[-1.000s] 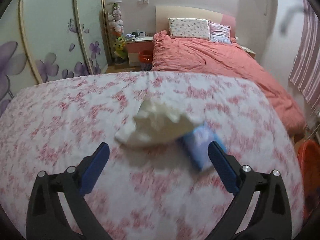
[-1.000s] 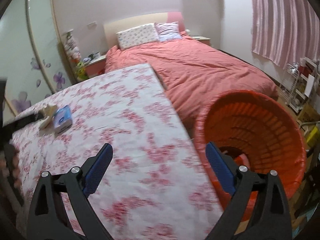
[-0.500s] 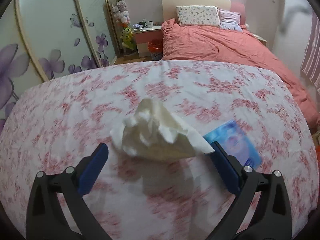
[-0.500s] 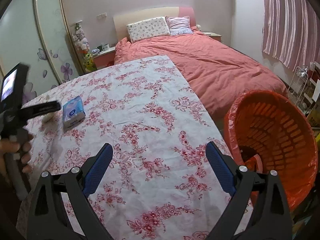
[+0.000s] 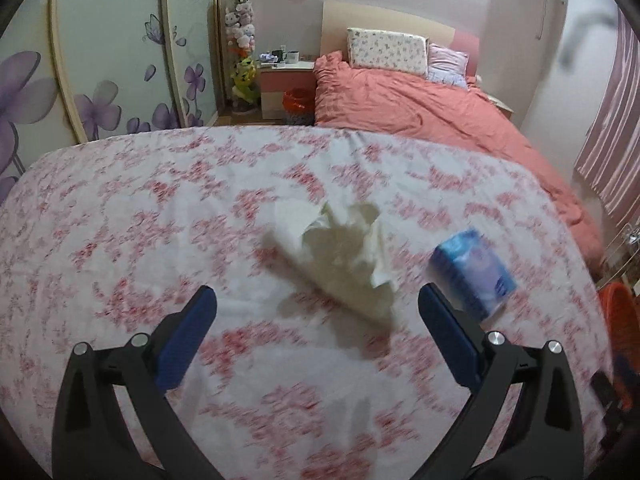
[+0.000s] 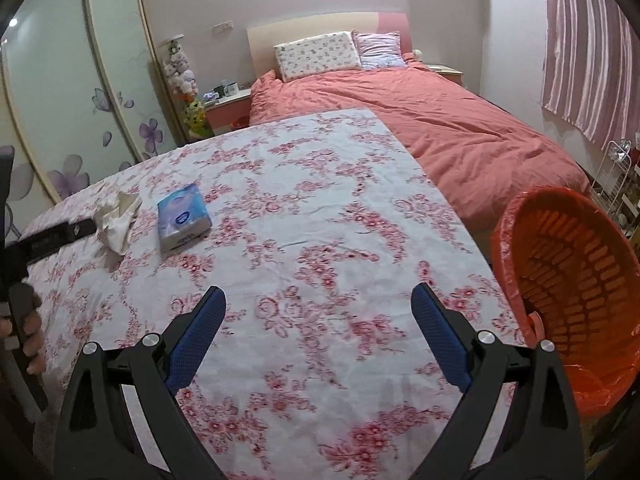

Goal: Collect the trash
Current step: 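Return to the bed and close the left tool on the crumpled white tissue, then close the right tool on the blue tissue packet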

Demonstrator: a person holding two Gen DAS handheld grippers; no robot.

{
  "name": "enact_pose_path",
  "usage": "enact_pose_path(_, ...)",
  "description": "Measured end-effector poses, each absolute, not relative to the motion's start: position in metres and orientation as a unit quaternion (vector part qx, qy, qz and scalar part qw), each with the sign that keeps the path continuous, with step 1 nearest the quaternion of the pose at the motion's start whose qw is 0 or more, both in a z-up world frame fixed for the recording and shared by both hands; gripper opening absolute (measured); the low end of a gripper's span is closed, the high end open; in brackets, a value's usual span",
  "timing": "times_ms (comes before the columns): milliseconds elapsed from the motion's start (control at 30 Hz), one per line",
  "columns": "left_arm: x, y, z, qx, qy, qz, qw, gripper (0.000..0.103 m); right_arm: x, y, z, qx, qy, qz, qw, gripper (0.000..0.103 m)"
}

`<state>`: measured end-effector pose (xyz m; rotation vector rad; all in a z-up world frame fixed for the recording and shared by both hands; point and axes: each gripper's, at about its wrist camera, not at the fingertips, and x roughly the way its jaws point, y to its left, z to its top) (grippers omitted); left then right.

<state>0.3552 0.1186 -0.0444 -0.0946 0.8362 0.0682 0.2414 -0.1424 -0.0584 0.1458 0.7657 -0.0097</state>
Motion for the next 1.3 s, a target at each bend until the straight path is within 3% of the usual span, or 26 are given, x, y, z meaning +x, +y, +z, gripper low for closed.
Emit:
enact_pose_path(133,0.379,0.103,-0.053,-0.023,0.413,0.064,0.908,0.097,0.242,-0.142,-0.06,0.067,0.375,-0.006,0.925,0.093)
enact_pose_path(300,0.402,0.1,-0.075,-0.022,0.454,0.077,0.888,0.072,0.246,-0.146,-0.061,0.068,0.379,-0.01,0.923,0.093)
enact_pose_path(333,0.403,0.102,-0.079,-0.03,0.461,0.073,0.884,0.063,0.246,-0.147,-0.062,0.069,0.379,-0.011,0.923,0.093)
enact_pose_path(533,0.39,0.115,-0.078,-0.029,0.449,0.054,0.891,0.045,0.253,-0.144,-0.064,0.073,0.384,-0.004,0.92,0.093)
enact_pose_path(567,0.386,0.118,-0.077,-0.025,0.448,0.053,0.892,0.037,0.254,-0.143,-0.064,0.073,0.384,-0.002,0.92,0.093)
enact_pose_path(833,0.347,0.155,-0.075,-0.002,0.447,0.06,0.892,0.035,0.285,-0.105,-0.065,0.07,0.392,0.051,0.916,0.093)
enact_pose_path(1200,0.342,0.177,-0.081,-0.027,0.45,0.057,0.891,0.05,0.355,-0.027,-0.075,0.021,0.409,0.095,0.907,0.093)
enact_pose_path(1300,0.347,0.176,-0.081,-0.028,0.448,0.058,0.892,0.05,0.362,-0.016,-0.08,-0.004,0.42,0.097,0.902,0.085)
